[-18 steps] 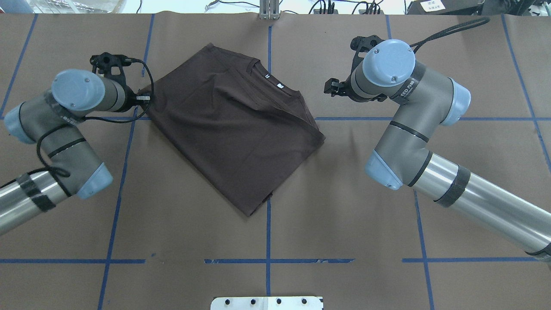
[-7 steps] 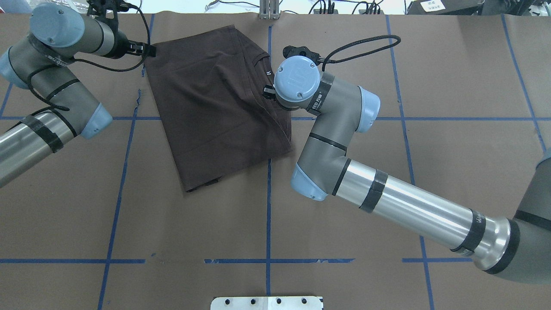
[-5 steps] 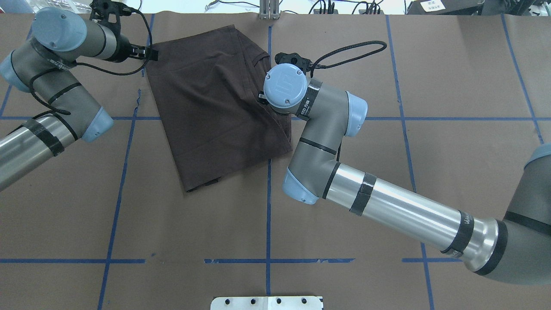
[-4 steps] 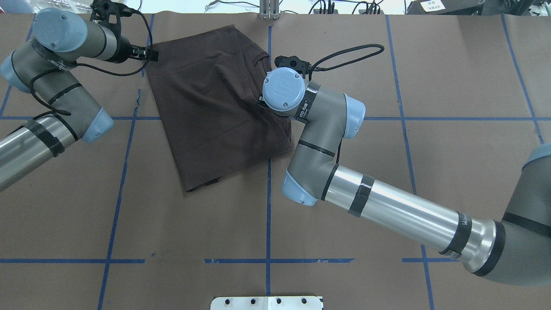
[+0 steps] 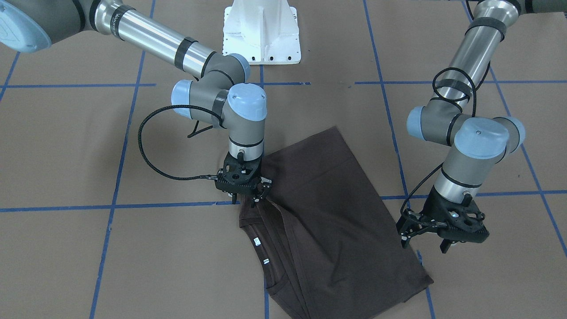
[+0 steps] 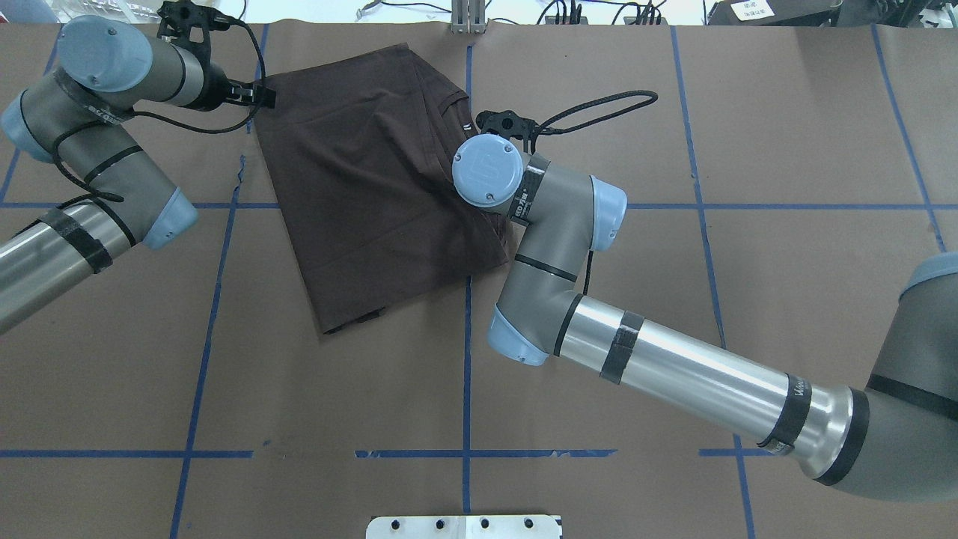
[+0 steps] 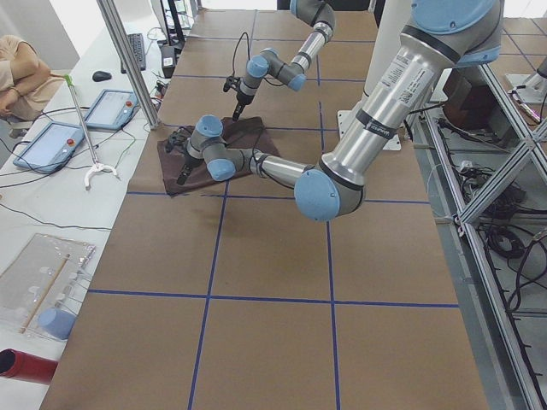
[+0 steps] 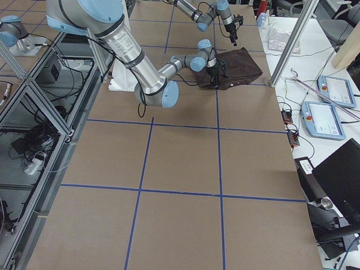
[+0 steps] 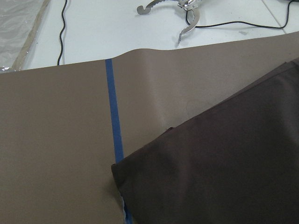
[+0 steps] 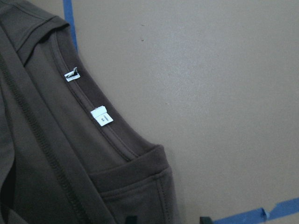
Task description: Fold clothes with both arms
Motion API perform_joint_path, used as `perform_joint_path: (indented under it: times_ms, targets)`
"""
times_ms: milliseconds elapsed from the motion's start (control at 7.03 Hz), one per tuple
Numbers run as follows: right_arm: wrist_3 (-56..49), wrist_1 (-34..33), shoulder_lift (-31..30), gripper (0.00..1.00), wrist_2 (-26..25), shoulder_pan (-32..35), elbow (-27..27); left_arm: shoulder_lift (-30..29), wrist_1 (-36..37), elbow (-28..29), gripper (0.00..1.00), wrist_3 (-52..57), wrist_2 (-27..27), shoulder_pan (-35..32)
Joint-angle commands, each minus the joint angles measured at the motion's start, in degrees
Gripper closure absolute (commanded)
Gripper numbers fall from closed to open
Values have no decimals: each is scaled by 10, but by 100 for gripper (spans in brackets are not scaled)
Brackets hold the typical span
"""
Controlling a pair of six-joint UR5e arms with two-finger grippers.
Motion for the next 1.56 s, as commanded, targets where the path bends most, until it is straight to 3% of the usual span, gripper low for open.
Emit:
perform_joint_path:
  times_ms: [0,142,284,427,569,853,1138,1280,1422]
  targets:
    - [0,1,1,49,-2,-4,-6,-1,0,0,0,0,0,0]
    - [0,1,1,55,-2,-4,-9,-1,0,0,0,0,0,0]
    - [0,1,1,68,-2,-4,-9,-1,0,0,0,0,0,0]
    - [1,1,1,91,-2,-4,-9,-1,0,0,0,0,0,1]
    - [0,1,6,100,-3,-4,-9,-1,-1,-1,0,0,0,2]
    - [1,0,13,100,-10,-4,-7,-1,-1,-3,0,0,0,3]
    - [5,-3,-9,100,-8,-8,42,-1,-1,-11,0,-7,0,10]
    - [9,-5,-43,100,-9,-21,91,-1,-1,-11,0,-21,0,16]
    - [10,-11,-108,100,-26,-51,178,-1,-1,-12,0,-22,0,19]
